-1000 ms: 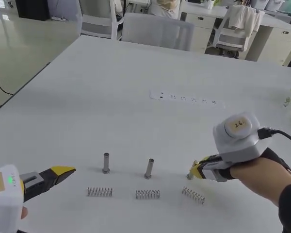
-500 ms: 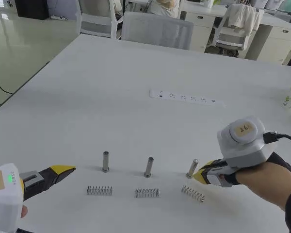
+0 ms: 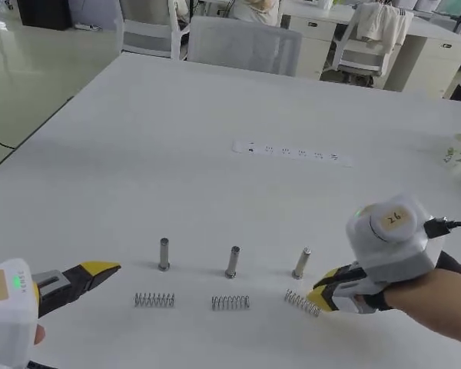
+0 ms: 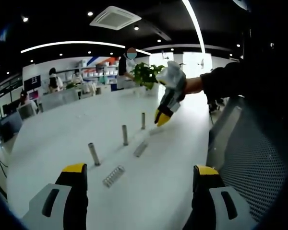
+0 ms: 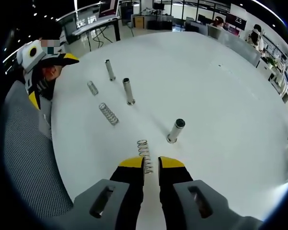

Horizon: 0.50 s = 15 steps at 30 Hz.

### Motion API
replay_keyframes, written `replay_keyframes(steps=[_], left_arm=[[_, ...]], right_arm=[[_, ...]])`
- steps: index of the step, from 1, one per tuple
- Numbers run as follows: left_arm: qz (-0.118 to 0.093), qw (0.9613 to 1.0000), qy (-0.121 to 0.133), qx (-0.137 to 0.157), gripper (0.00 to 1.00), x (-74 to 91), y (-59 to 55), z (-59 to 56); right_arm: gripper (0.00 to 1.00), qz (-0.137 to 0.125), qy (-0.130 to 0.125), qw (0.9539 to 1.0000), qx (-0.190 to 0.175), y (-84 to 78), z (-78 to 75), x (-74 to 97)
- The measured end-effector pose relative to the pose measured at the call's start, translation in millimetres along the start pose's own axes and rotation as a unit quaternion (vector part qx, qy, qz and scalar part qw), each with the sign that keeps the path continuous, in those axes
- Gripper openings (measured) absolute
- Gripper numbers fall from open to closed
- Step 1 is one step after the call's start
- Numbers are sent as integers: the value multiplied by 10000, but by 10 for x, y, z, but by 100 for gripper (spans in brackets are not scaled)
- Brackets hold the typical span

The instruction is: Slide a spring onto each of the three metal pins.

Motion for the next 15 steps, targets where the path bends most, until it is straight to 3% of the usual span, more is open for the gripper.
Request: replay_keyframes(steps=[6, 15], left_arm=[[-9, 10000, 8, 8, 87, 8, -6, 6], [-5, 10000, 10, 37, 87, 2, -18, 9]], right_arm=[[8, 147, 157, 9998, 42, -47, 24, -70], [8, 392, 192, 9988, 243, -74, 38, -137]])
Point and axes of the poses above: the centre of the closed fingertips' face, and the gripper's own axes: x roughly backward along the fingers, z roughly to its left, y roughly out of its top, the point moved 10 cm from there along x, roughly backward along the fingers, and after that the axes turned 15 degrees about x, right-handed, at the moved point
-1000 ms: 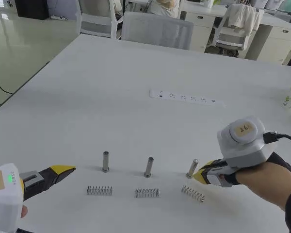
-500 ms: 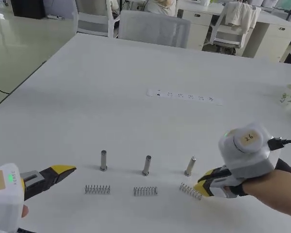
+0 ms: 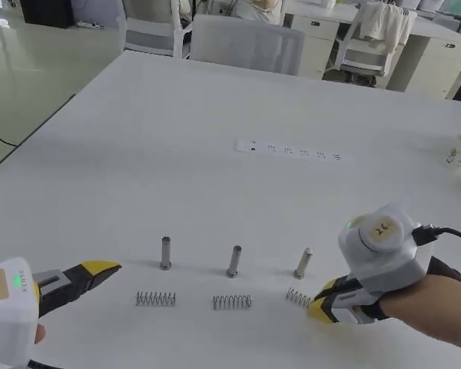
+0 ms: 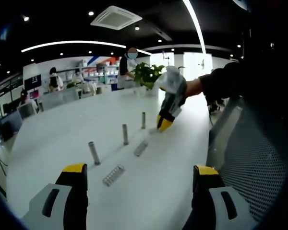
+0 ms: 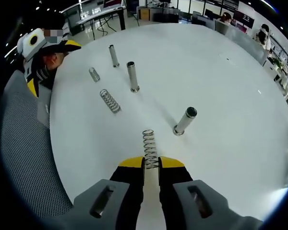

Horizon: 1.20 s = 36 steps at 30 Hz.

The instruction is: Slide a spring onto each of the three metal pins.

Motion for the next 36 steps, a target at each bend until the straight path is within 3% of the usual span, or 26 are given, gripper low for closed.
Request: replay_keyframes(steps=[17, 24, 36], left_arm=[[2, 10000, -44, -22, 87, -16, 6, -21], [-5, 9999, -149, -51, 86, -53, 33, -45], [79, 9992, -371, -135, 85, -154, 57, -60]], right_arm=[[7, 43, -30, 9999, 144, 33, 38, 42], [7, -88, 48, 9998, 168, 139, 94, 161], [8, -153, 193, 9984, 513, 326, 242, 203]])
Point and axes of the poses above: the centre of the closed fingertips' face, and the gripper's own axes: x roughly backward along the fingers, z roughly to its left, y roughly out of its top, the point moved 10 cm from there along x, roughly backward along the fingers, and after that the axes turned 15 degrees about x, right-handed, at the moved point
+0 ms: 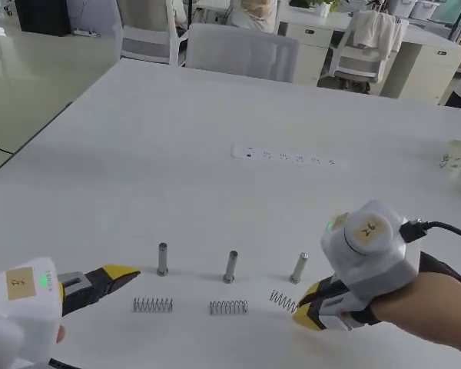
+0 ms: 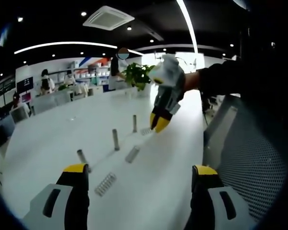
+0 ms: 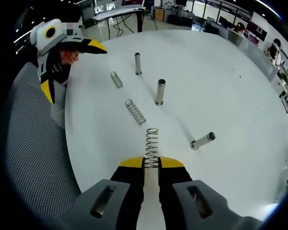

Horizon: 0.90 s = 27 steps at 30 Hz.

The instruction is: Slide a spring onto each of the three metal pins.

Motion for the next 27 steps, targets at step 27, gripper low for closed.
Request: replay_keyframes(steps=[27], left_arm=[[139, 9988, -445, -143, 77, -282, 101, 62]], right_arm=[[8, -162, 306, 9953, 903, 497, 229, -74]])
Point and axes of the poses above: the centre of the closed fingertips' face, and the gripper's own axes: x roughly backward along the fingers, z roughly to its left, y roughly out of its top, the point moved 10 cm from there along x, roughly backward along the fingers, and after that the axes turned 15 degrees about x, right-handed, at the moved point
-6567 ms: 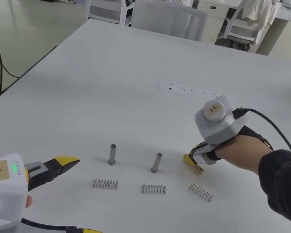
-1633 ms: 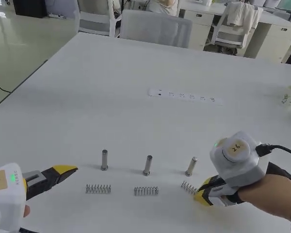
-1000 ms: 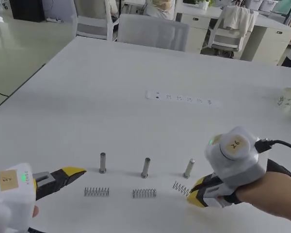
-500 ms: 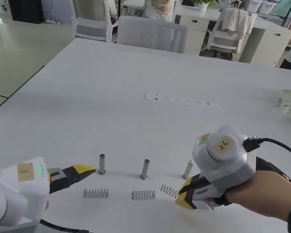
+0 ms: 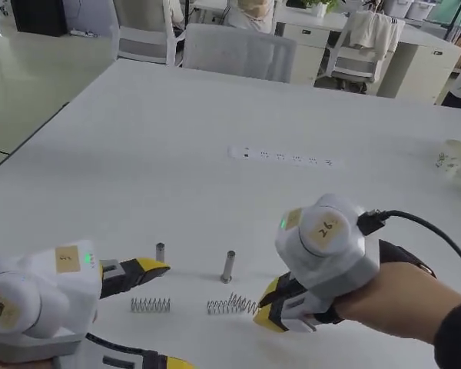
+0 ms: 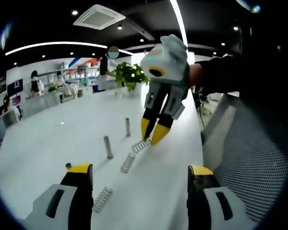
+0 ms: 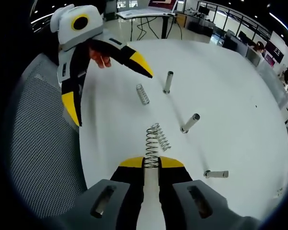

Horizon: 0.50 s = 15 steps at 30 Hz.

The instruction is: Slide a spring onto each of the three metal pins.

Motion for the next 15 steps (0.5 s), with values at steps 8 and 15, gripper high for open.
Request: replay_keyframes(steps=[8, 15], left_arm=[[-4, 9999, -42, -100, 68, -18, 1, 19], [-37, 9996, -207, -205, 54, -43, 15, 17]], right_arm=[[8, -16, 110, 9996, 246, 105, 42, -39], [8, -65, 174, 9988, 454, 189, 70, -48]])
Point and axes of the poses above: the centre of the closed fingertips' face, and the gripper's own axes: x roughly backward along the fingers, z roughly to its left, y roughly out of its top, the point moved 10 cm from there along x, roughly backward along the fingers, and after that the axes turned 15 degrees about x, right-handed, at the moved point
